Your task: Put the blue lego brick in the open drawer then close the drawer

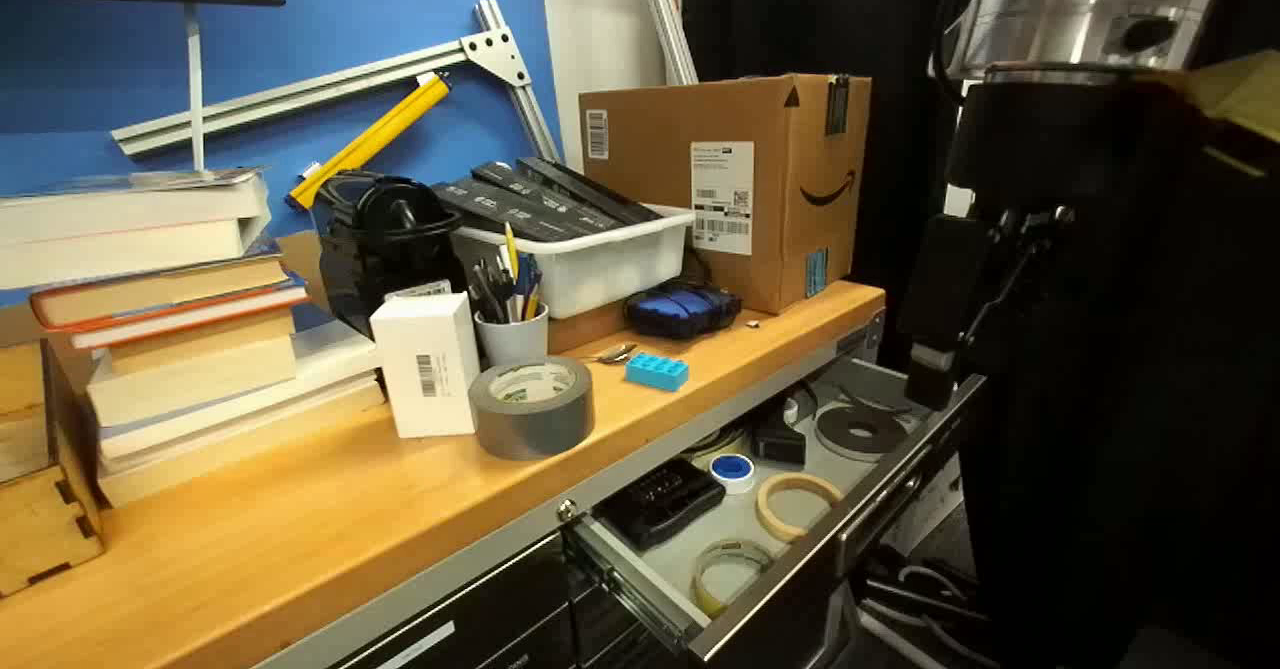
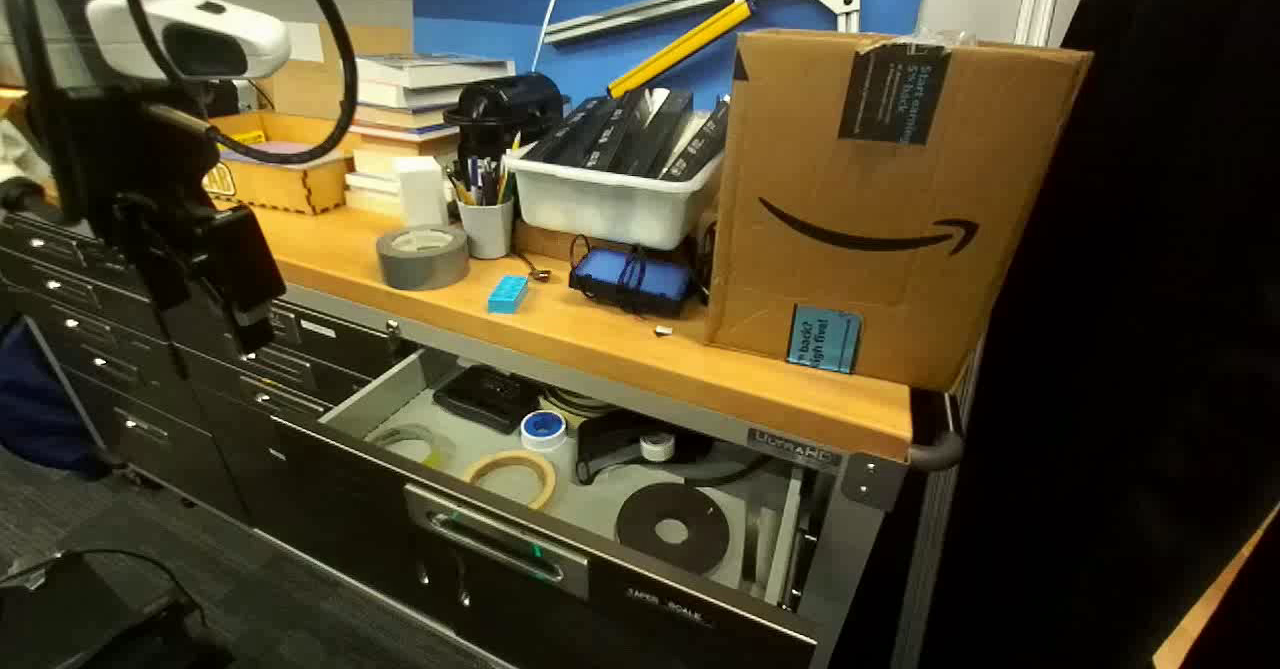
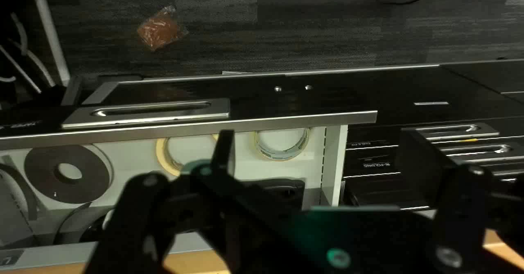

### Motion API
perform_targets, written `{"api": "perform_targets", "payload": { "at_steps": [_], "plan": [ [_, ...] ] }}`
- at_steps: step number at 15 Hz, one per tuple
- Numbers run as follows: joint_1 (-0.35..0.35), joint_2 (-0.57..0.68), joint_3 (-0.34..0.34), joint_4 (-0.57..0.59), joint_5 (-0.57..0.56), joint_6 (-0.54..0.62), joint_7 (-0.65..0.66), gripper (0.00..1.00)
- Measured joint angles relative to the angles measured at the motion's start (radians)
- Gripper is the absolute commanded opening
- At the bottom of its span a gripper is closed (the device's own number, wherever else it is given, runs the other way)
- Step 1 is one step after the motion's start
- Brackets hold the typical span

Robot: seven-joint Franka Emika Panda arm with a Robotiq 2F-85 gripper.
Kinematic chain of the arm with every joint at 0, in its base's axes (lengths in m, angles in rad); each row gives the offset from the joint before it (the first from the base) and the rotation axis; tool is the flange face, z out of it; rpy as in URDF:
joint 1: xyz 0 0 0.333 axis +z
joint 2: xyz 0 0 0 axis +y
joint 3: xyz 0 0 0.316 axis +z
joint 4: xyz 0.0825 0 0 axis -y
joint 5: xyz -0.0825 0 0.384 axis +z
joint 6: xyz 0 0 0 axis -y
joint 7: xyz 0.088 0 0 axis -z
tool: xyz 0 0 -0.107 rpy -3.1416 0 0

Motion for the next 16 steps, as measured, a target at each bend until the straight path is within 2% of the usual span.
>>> {"api": "perform_targets", "payload": {
  "at_steps": [6,8,11,16],
  "plan": [
    [-0.002,0.003,0.001,0.005,0.0,0.004,0.007,1.0],
    [-0.014,0.029,0.019,0.028,-0.009,0.055,0.049,1.0],
    [-0.035,0.147,0.082,0.106,-0.045,0.159,0.114,1.0],
    [-0.06,0.443,0.167,0.277,-0.142,0.31,0.207,1.0]
  ]
}}
